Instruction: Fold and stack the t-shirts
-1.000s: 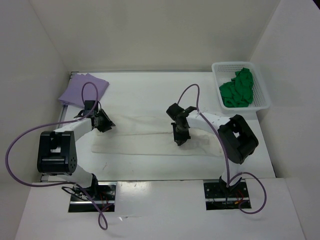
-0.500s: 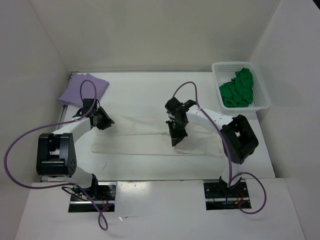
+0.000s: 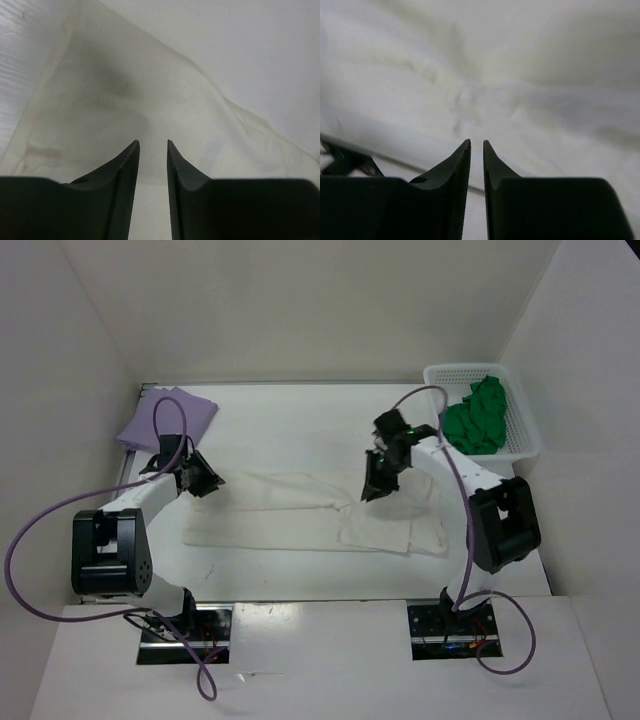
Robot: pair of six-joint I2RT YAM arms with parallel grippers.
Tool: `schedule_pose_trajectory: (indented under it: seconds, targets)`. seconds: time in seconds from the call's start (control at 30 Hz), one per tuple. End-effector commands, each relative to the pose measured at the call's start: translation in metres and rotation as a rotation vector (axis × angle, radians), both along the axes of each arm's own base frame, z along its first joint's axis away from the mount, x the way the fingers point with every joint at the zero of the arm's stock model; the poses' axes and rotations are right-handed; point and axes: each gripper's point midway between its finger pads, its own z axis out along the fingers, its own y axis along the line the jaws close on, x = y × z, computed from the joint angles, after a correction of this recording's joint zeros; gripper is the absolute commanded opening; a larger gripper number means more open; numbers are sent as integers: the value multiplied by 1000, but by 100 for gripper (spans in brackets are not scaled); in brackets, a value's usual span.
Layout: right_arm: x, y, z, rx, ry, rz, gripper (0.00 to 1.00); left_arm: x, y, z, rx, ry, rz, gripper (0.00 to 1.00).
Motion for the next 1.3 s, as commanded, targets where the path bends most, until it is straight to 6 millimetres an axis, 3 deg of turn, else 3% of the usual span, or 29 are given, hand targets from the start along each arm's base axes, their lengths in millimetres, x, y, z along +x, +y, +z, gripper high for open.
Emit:
schedule_pose_trajectory:
  seconds: [0.0, 0.03, 0.1, 0.13, 0.17, 0.2, 0.23, 0.27, 0.4, 0.47, 0.6, 0.8, 0.87, 0.93, 1.03, 1.17, 1.23, 1.27]
  targets:
    - [65, -56, 30, 1, -221, -279, 19, 19, -14, 42, 12, -129, -71, 35]
    - [74, -82, 26, -37, -239, -371, 6, 22, -22, 49, 0, -145, -96, 37]
    - [95, -119, 28, -117, -327, -520, 1, 19, -40, 46, -11, -137, -146, 37]
    - [97, -133, 21, -149, -331, -569, 5, 17, -47, 43, -21, -128, -167, 39]
    - [105, -155, 28, -163, -368, -631, 12, 18, -56, 45, -22, -140, -192, 39]
    - [104, -170, 26, -200, -380, -683, 30, 19, -56, 43, -22, -140, -192, 39]
    - [105, -181, 25, -218, -388, -712, 37, 15, -59, 38, -23, -128, -201, 39]
    - [109, -196, 30, -218, -406, -755, 41, 15, -59, 29, -24, -102, -201, 39]
    - [98, -223, 8, -281, -360, -804, 47, 16, -53, 11, -17, -58, -180, 40]
    - [95, -223, -1, -288, -342, -802, 47, 21, -50, 13, -58, -71, -166, 40]
    - [92, -217, -24, -267, -296, -791, 47, 13, -37, -9, -93, -11, -115, 40]
    - [99, -196, -33, -144, -274, -789, 41, 14, -35, -14, -107, 1, -103, 41]
    - [108, -194, -29, -118, -306, -786, 36, 11, -35, -15, -108, 13, -102, 41]
    - [108, -193, -29, -114, -304, -795, 18, 9, -30, -19, -101, 22, -86, 41]
    - [116, -194, -23, -102, -337, -797, 2, 1, -26, -30, -105, 69, -70, 41]
    - [135, -202, 5, -112, -429, -824, 0, -1, -5, -36, -110, 84, -9, 41]
    - [144, -203, 7, -110, -435, -825, 0, 0, -1, -36, -115, 85, 9, 41]
    - [146, -204, -2, -126, -417, -827, 0, 0, -1, -36, -115, 85, 9, 41]
